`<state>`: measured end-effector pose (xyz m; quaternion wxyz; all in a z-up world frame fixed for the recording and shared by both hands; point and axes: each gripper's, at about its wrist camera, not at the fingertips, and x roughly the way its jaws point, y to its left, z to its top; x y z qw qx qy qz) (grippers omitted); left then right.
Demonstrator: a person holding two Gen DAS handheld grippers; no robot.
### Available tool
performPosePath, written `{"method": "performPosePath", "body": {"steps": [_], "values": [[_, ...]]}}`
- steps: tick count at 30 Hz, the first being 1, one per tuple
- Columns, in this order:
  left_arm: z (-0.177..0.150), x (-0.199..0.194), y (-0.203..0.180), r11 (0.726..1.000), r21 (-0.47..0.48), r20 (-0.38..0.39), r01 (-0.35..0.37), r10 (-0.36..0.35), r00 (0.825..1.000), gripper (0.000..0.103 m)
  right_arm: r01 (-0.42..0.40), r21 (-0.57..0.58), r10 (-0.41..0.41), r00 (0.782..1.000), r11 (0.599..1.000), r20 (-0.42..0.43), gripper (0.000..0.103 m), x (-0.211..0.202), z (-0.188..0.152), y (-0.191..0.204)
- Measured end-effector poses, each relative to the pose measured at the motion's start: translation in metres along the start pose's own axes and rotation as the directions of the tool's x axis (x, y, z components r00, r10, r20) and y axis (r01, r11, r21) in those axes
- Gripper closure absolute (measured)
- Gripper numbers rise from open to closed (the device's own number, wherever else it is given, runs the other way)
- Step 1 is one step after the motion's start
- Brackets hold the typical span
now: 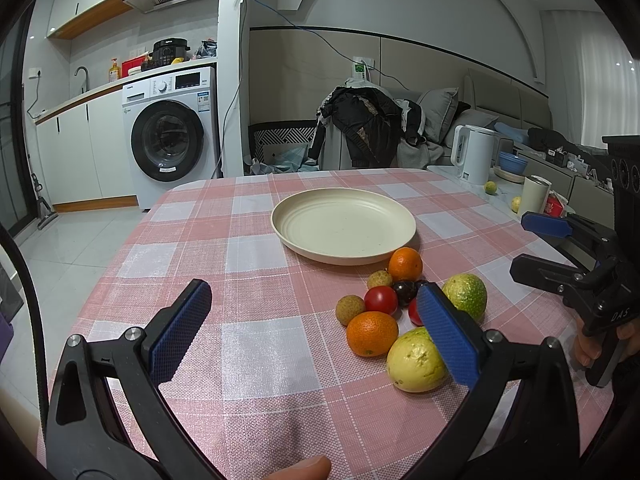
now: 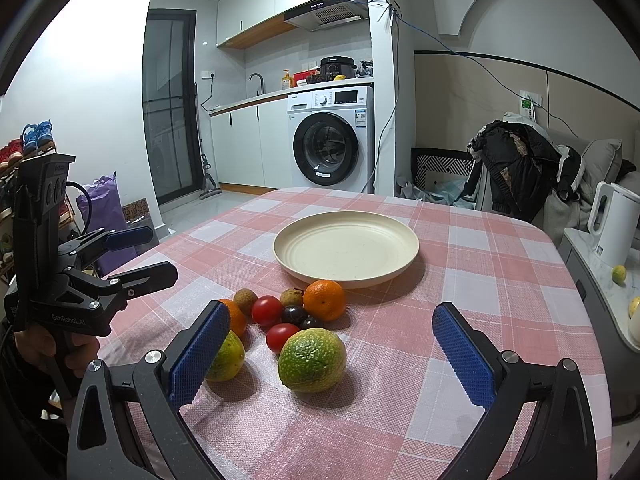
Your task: Organize fruits
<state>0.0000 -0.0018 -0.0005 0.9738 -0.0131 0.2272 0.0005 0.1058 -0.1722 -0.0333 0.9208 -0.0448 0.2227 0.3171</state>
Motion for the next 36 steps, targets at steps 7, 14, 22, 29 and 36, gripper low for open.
{"method": "performPosePath", "body": {"steps": [7, 14, 22, 29, 36], "values": [[0.000, 0.000, 0.000, 1.000, 0.002, 0.001, 0.000, 0.000, 1.000, 0.001, -0.001, 0.000, 0.001, 1.000, 1.000, 0.000, 0.000, 0.000, 0.000, 0.000], [0.000, 0.000, 0.000, 1.000, 0.001, 0.001, -0.001, 0.001, 1.000, 0.001, 0.000, -0.009, 0.000, 1.000, 1.000, -0.005, 0.000, 0.000, 0.003, 0.004], [0.000, 0.000, 0.000, 1.000, 0.003, 0.002, -0.004, 0.004, 1.000, 0.001, 0.006, 0.007, -0.006, 1.000, 1.000, -0.022, 0.000, 0.006, 0.003, 0.003], [0.003, 0.004, 0.005, 1.000, 0.008, -0.019, 0.009, -0.009, 1.000, 0.001, 0.017, 0.016, -0.016, 0.998, 1.000, -0.067, 0.000, 0.015, 0.003, -0.003], [0.003, 0.009, 0.002, 0.998, 0.041, -0.064, 0.056, -0.054, 0.997, 0.001, 0.009, 0.068, 0.002, 0.987, 0.998, -0.162, 0.000, 0.027, 0.000, -0.012]]}}
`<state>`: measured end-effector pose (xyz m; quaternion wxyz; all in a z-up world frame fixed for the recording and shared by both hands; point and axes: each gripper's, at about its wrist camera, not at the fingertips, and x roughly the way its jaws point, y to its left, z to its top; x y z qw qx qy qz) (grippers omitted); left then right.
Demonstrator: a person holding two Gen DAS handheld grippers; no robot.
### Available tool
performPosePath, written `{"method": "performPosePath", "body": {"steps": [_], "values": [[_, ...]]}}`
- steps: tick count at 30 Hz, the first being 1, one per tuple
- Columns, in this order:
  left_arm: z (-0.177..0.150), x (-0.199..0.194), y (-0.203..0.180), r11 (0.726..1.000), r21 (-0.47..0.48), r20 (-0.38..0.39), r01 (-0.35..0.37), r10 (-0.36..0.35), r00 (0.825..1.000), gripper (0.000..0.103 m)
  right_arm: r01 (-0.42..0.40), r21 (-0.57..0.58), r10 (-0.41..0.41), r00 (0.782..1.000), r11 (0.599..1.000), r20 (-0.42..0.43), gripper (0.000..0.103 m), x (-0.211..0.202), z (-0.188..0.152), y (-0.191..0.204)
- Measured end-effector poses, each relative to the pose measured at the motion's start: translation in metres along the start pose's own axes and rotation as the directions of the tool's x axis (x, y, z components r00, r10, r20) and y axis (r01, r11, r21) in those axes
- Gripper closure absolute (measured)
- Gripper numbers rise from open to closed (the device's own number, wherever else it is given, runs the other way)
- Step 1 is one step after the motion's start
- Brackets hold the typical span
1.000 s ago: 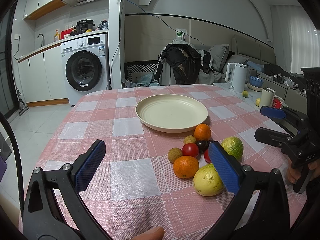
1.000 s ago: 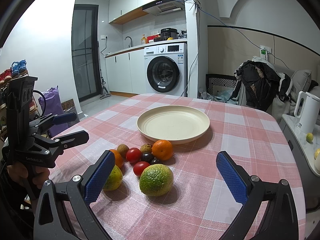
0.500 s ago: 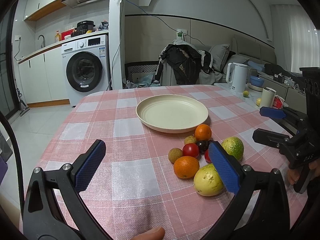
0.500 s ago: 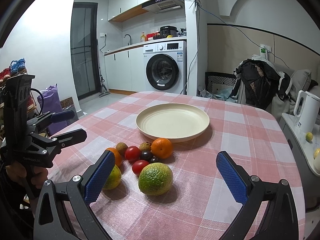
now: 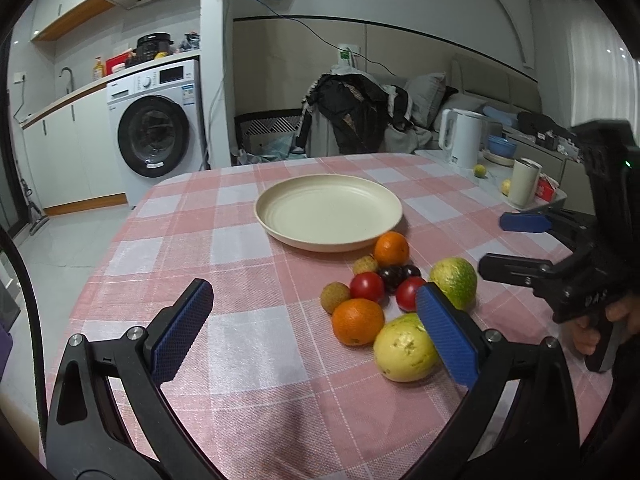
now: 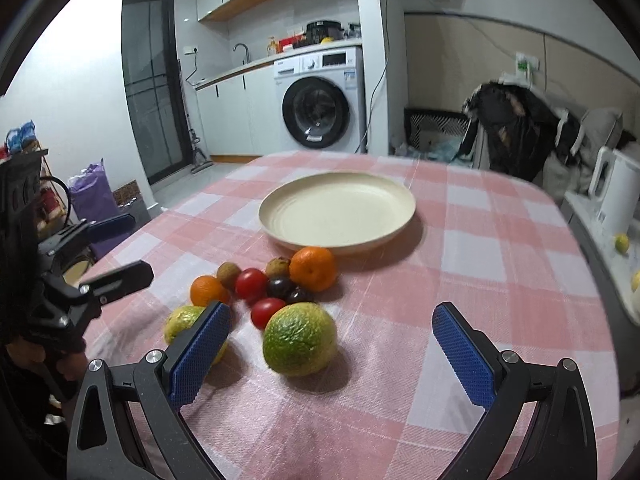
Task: Organize fruits
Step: 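Grasp the yellow grapefruit with the left tool while the right tool grasps the green citrus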
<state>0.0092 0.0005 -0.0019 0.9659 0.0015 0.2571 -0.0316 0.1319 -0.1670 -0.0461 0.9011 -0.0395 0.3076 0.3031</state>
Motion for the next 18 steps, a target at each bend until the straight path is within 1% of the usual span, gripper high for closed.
{"method": "performPosePath", "body": {"steps": [4, 6, 7, 8, 9, 10, 11, 15, 17, 18], "values": [[-0.002, 0.004, -0.005, 0.999, 0.023, -0.051, 0.049, -0.048, 0.998, 0.001, 0.003, 0.016, -0.002, 0.998, 1.000, -0.069, 0.000, 0.010, 0.000, -0.002], [-0.003, 0.010, -0.008, 0.997, 0.036, -0.073, 0.071, -0.069, 0.995, 0.001, -0.007, 0.028, 0.010, 0.994, 1.000, -0.111, 0.000, 0.018, -0.002, -0.002], [-0.004, 0.013, -0.010, 0.996, 0.042, -0.089, 0.082, -0.078, 0.993, 0.001, -0.024, 0.041, 0.029, 0.991, 0.999, -0.130, 0.001, 0.021, -0.003, -0.003], [-0.006, 0.016, -0.016, 0.995, 0.046, -0.102, 0.092, -0.087, 0.991, 0.002, -0.039, 0.048, 0.046, 0.989, 0.998, -0.142, 0.003, 0.023, -0.004, -0.004], [-0.008, 0.021, -0.017, 0.993, 0.046, -0.131, 0.108, -0.101, 0.986, 0.005, -0.050, 0.052, 0.058, 0.986, 0.997, -0.154, 0.005, 0.025, -0.005, -0.003], [-0.009, 0.024, -0.018, 0.992, 0.044, -0.148, 0.119, -0.112, 0.983, 0.007, -0.056, 0.055, 0.064, 0.985, 0.997, -0.163, 0.011, 0.027, -0.006, -0.002], [-0.010, 0.029, -0.018, 0.990, 0.040, -0.173, 0.138, -0.129, 0.976, 0.011, -0.061, 0.057, 0.070, 0.982, 0.997, -0.173, 0.015, 0.029, -0.007, -0.002], [-0.017, 0.037, -0.025, 0.984, 0.020, -0.212, 0.176, -0.168, 0.963, 0.019, -0.094, 0.083, 0.110, 0.969, 0.992, -0.220, 0.022, 0.038, -0.008, -0.002], [-0.019, 0.039, -0.028, 0.982, 0.010, -0.228, 0.190, -0.182, 0.956, 0.023, -0.092, 0.083, 0.109, 0.966, 0.992, -0.233, 0.032, 0.040, -0.008, 0.000], [-0.020, 0.041, -0.029, 0.981, 0.008, -0.237, 0.193, -0.186, 0.954, 0.025, -0.093, 0.080, 0.110, 0.965, 0.992, -0.237, 0.033, 0.042, -0.008, 0.001]]}}
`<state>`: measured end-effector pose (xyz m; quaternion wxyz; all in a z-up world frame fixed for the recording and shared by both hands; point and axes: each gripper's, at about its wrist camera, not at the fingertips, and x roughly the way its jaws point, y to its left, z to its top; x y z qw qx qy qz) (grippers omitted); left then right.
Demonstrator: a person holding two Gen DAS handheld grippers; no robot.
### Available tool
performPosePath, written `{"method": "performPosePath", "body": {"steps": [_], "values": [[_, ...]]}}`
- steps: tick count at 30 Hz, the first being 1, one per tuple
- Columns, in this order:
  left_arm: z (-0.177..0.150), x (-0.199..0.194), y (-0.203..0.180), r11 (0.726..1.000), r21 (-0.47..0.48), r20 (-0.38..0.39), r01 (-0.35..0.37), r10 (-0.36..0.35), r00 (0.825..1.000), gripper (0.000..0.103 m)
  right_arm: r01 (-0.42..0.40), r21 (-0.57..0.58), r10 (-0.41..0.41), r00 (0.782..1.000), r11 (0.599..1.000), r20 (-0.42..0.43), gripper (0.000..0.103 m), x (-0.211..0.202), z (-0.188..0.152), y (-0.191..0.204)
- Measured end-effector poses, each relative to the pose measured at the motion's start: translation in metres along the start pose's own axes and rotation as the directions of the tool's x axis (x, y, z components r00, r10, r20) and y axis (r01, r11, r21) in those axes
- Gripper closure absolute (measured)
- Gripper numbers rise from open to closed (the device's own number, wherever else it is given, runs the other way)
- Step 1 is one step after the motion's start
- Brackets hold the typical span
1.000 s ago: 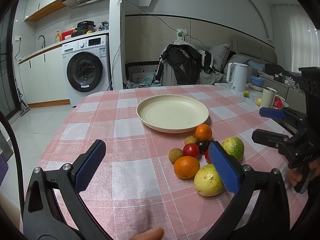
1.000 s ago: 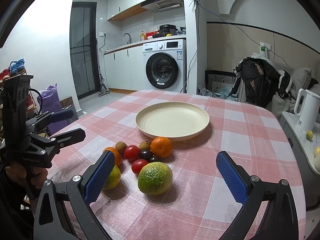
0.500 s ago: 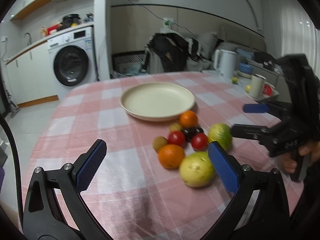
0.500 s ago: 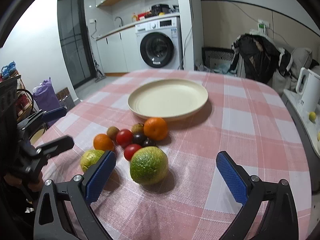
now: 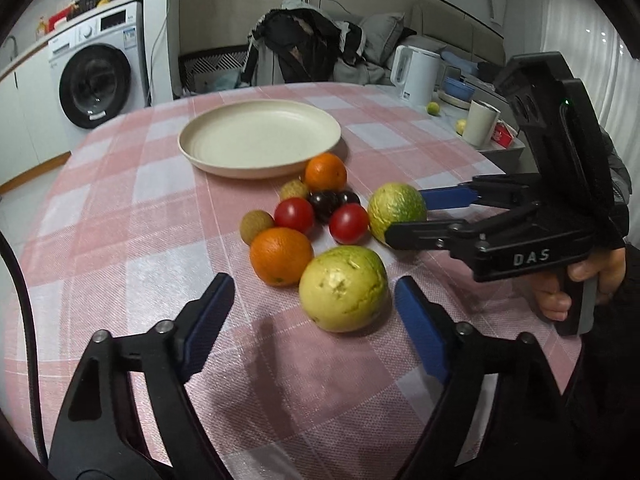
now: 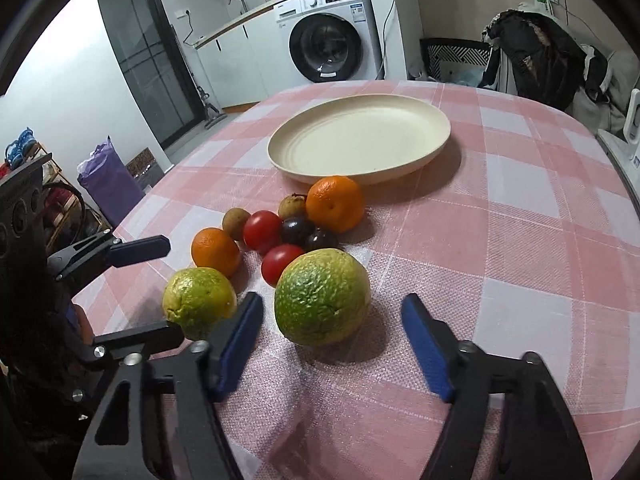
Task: Organize fruits
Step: 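Grasp the yellow grapefruit with the left tool while the right tool grasps the green citrus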
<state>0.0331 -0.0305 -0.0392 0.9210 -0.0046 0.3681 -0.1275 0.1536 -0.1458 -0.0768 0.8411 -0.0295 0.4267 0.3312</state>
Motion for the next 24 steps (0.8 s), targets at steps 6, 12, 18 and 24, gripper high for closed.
{"method": "performPosePath", "body": {"steps": [6, 12, 18, 24], "values": [[0.000, 0.008, -0.003, 1.000, -0.006, -0.048, 0.029, -0.029, 0.998, 0.030, -0.020, -0.001, 0.020, 1.000, 1.000, -0.018, 0.039, 0.007, 0.002, 0.002], [0.000, 0.016, -0.012, 0.997, -0.013, -0.098, 0.078, -0.079, 0.992, 0.037, -0.034, 0.005, 0.034, 0.999, 0.999, -0.024, 0.045, 0.011, 0.004, 0.000], [0.004, 0.025, -0.021, 0.996, -0.002, -0.121, 0.089, -0.089, 0.989, 0.042, -0.041, -0.008, 0.041, 0.999, 0.999, -0.017, 0.049, 0.011, 0.004, 0.002], [0.007, 0.029, -0.019, 0.994, -0.016, -0.121, 0.104, -0.105, 0.987, 0.056, -0.041, -0.023, 0.041, 0.999, 0.999, -0.012, 0.053, 0.010, 0.003, 0.003]]}}
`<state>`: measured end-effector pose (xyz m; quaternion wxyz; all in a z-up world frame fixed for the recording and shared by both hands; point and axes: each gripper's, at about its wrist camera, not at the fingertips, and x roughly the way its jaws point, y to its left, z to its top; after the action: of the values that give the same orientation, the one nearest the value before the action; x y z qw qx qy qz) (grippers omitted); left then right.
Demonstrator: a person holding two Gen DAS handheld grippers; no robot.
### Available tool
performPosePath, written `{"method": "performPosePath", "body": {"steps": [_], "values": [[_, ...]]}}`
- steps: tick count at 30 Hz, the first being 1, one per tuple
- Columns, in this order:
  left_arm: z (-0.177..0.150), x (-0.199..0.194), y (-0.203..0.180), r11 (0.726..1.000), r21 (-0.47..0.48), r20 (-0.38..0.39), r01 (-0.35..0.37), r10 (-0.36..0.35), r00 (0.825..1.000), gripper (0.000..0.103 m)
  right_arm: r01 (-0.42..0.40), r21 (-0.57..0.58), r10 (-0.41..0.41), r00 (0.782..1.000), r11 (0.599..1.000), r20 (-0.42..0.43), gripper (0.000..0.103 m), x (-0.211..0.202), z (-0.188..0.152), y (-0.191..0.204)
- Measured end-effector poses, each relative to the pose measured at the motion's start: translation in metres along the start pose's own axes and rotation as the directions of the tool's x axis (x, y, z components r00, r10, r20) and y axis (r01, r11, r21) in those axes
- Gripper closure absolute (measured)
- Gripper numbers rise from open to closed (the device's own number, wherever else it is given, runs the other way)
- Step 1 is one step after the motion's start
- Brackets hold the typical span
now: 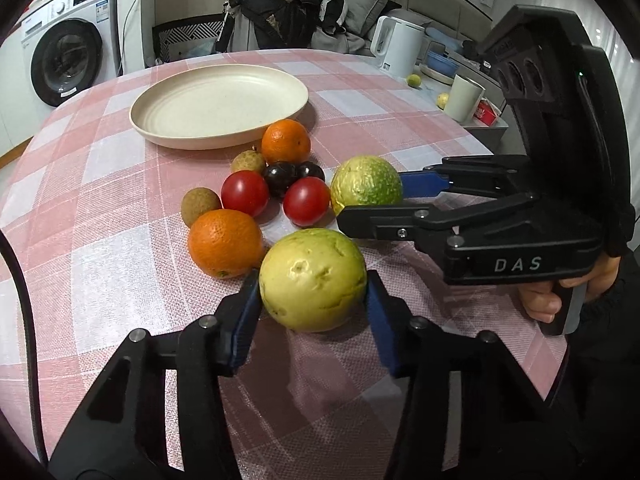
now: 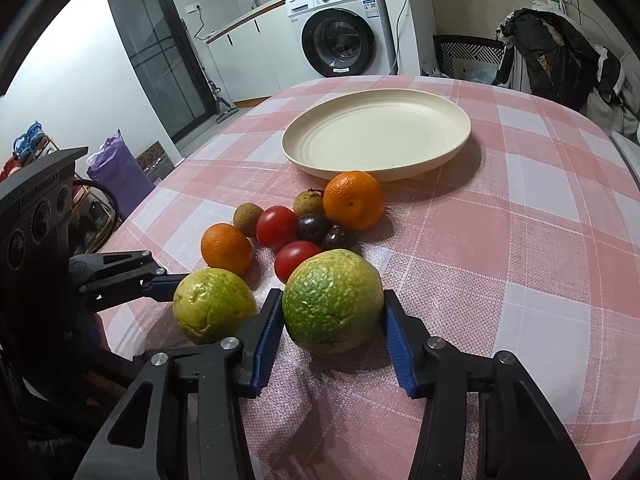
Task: Organize fruits
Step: 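Grasp the yellow grapefruit with the left tool while the right tool grasps the green citrus, then carry the yellow grapefruit onto the plate with the left tool while the right tool places the green citrus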
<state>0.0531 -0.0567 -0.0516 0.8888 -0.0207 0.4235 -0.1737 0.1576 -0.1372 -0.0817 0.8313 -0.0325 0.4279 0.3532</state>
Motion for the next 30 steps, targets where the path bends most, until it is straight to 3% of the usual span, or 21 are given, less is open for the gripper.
{"method": "performPosePath", "body": {"steps": [5, 14, 17, 24, 30], "values": [[0.001, -0.001, -0.002, 1.000, 0.012, 0.006, -0.005, 0.005, 1.000, 0.056, -0.001, -0.013, 0.001, 1.000, 1.000, 0.005, 0.054, -0.002, -0.002, 0.001], [0.001, -0.022, 0.006, 1.000, -0.005, 0.093, -0.012, 0.012, 0.996, 0.056, 0.011, 0.001, -0.011, 0.997, 1.000, 0.073, 0.054, -0.017, 0.000, -0.002], [0.005, -0.035, 0.009, 1.000, -0.005, 0.145, -0.019, 0.020, 0.989, 0.056, 0.007, 0.006, -0.008, 0.993, 1.000, 0.118, 0.054, -0.027, 0.003, -0.001], [0.022, -0.060, 0.014, 0.993, -0.016, 0.238, -0.113, 0.113, 0.965, 0.056, 0.006, 0.012, -0.008, 0.981, 1.000, 0.193, 0.054, -0.044, 0.012, 0.001], [0.042, -0.066, 0.018, 0.986, -0.031, 0.266, -0.166, 0.168, 0.949, 0.056, 0.008, 0.005, -0.009, 0.975, 1.000, 0.220, 0.054, -0.051, 0.021, 0.003]]}}
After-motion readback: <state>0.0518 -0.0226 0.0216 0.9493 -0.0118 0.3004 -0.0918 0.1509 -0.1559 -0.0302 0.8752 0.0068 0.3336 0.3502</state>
